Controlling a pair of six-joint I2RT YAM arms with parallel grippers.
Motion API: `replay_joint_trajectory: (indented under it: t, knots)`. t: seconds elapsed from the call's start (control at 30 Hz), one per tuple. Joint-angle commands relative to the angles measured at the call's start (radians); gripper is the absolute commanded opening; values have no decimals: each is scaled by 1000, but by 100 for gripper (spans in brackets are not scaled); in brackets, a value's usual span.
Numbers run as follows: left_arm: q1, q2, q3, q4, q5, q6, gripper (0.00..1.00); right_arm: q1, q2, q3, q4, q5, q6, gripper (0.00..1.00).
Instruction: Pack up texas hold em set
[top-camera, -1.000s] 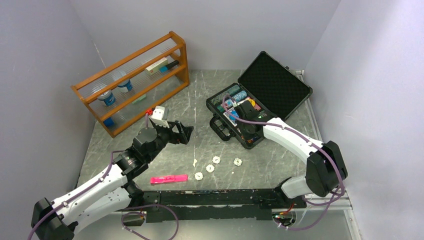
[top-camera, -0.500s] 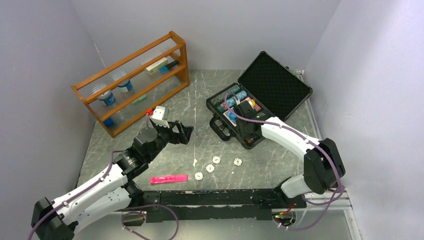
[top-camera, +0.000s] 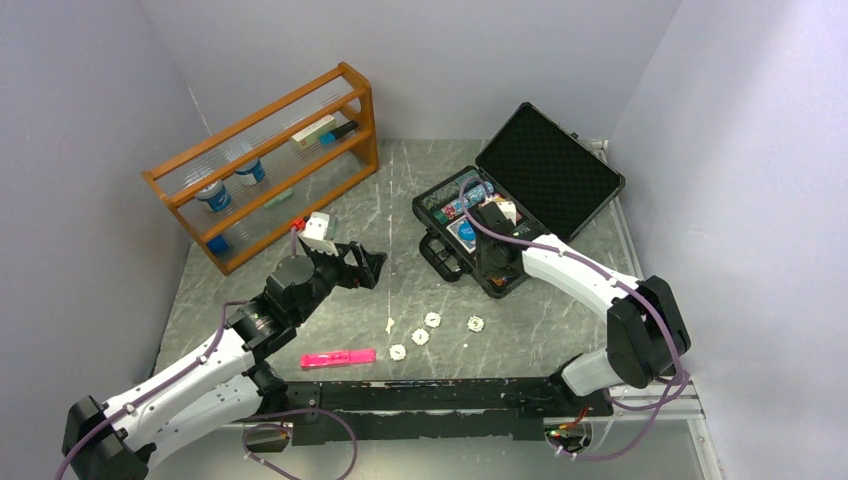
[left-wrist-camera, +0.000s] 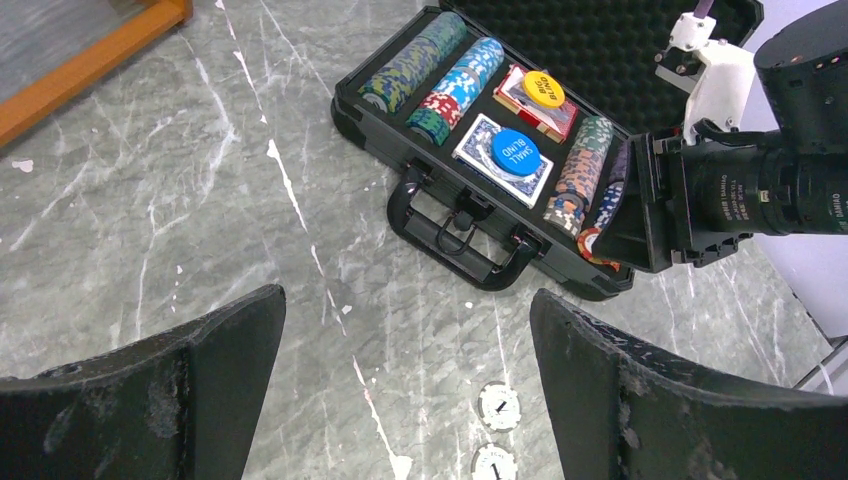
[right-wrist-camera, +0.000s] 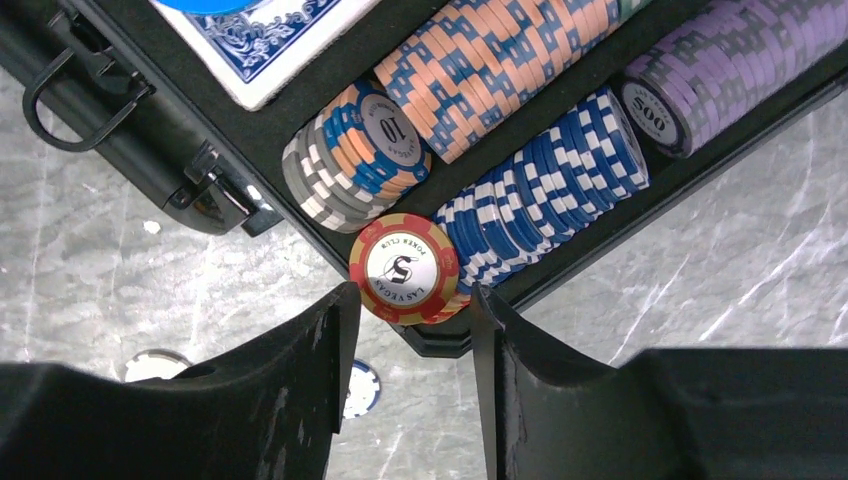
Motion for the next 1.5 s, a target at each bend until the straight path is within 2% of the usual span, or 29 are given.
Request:
replay_joint_trajectory:
  t: [0.0, 0.13, 0.23, 0.43, 0.67, 0.83, 1.07, 1.33, 1.47]
  knots:
    - [1, -21, 4, 11, -16, 11, 97, -5, 14, -16, 12, 56, 125, 48]
    - [2, -27, -1, 11, -18, 9, 97, -5, 20, -27, -4, 87, 163, 46]
    - [3, -25, -1, 15, -17, 9, 97, -5, 11, -33, 4, 81, 174, 41]
    - [2, -20, 2, 12, -18, 10, 97, -5, 7, -27, 25, 59, 167, 20]
    - [3, -30, -3, 10, -24, 9, 97, -5, -25, -7, 14, 30, 118, 1]
    - [3, -25, -3, 10, -22, 9, 97, -3, -60, -26, 51, -67, -58, 0]
    - [2, -26, -1, 9, -23, 9, 97, -3, -54, -26, 21, -74, -214, 0]
    - [2, -8, 7, 11, -13, 10, 97, -3, -76, -43, 50, -212, -279, 0]
    - [1, 1, 13, 12, -11, 12, 97, -3, -57, -37, 31, -185, -281, 0]
